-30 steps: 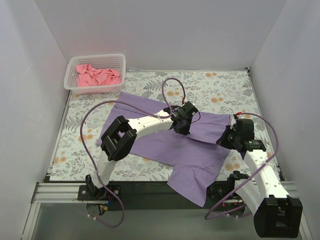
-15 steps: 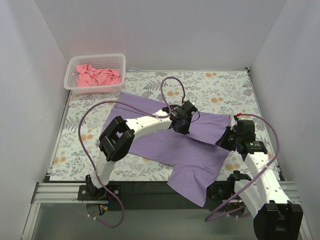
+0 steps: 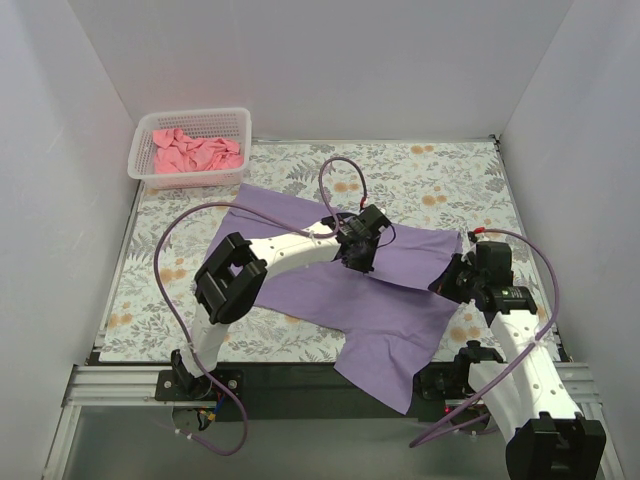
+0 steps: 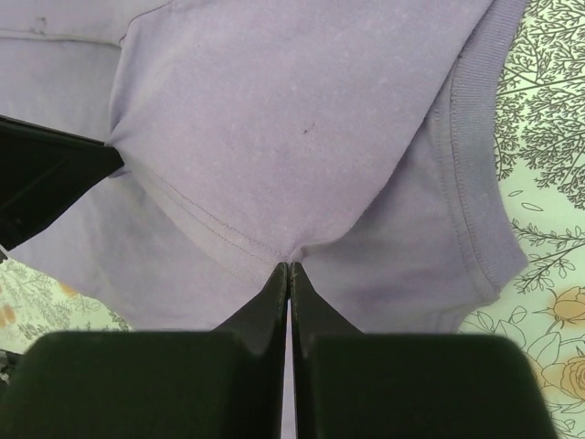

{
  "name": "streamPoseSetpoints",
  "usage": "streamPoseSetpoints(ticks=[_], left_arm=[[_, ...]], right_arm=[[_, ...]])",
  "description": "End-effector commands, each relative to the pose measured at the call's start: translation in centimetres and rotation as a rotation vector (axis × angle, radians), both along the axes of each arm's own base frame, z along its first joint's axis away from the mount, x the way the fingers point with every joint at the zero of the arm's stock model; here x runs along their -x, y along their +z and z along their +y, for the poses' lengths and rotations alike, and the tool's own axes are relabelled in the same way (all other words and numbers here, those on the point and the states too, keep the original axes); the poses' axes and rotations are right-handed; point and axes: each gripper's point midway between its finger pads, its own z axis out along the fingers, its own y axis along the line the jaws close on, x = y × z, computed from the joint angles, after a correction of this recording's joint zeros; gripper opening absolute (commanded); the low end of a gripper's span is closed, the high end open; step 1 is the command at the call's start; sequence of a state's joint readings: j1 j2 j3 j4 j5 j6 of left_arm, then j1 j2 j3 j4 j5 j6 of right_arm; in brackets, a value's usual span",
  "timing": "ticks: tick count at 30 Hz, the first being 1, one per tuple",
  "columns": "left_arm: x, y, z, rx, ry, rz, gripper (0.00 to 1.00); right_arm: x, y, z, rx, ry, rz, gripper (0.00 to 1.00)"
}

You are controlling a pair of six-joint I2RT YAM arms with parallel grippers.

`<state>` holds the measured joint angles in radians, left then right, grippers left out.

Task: Fold and stack the t-shirts
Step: Fold the tshirt

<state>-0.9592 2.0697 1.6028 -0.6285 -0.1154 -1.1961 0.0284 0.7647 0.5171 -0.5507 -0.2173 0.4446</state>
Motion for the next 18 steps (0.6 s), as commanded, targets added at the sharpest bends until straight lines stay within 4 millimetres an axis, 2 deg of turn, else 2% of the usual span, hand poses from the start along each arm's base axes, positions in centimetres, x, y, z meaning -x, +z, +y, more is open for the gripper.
streamPoseSetpoints(ticks=[1, 5, 12, 17, 18], left_arm=[[-0.4, 4.8, 0.3, 0.066, -0.005, -0.065, 0.00], [-0.5, 5.4, 0.2, 0.074, -0.013, -0.073, 0.00], [-0.1, 5.1, 0.5, 0.074, -0.029, -0.061, 0.00], [0.4, 3.9, 1.0, 0.057, -0.037, -0.040, 0.00], [0.5, 3.6, 1.0, 0.054, -0.039, -0.034, 0.00]], right_arm=[[0.0, 1.7, 0.5, -0.028, 0.009, -0.034, 0.01], [0.2, 2.3, 0.6, -0.035, 0.004, -0.040, 0.01], [0.7, 2.7, 0.7, -0.045, -0.001, -0.035, 0.01], [1.7, 1.5, 0.8, -0.055, 0.001, 0.001, 0.01], [2.0, 0.8, 0.9, -0.059, -0.002, 0.021, 0.01]])
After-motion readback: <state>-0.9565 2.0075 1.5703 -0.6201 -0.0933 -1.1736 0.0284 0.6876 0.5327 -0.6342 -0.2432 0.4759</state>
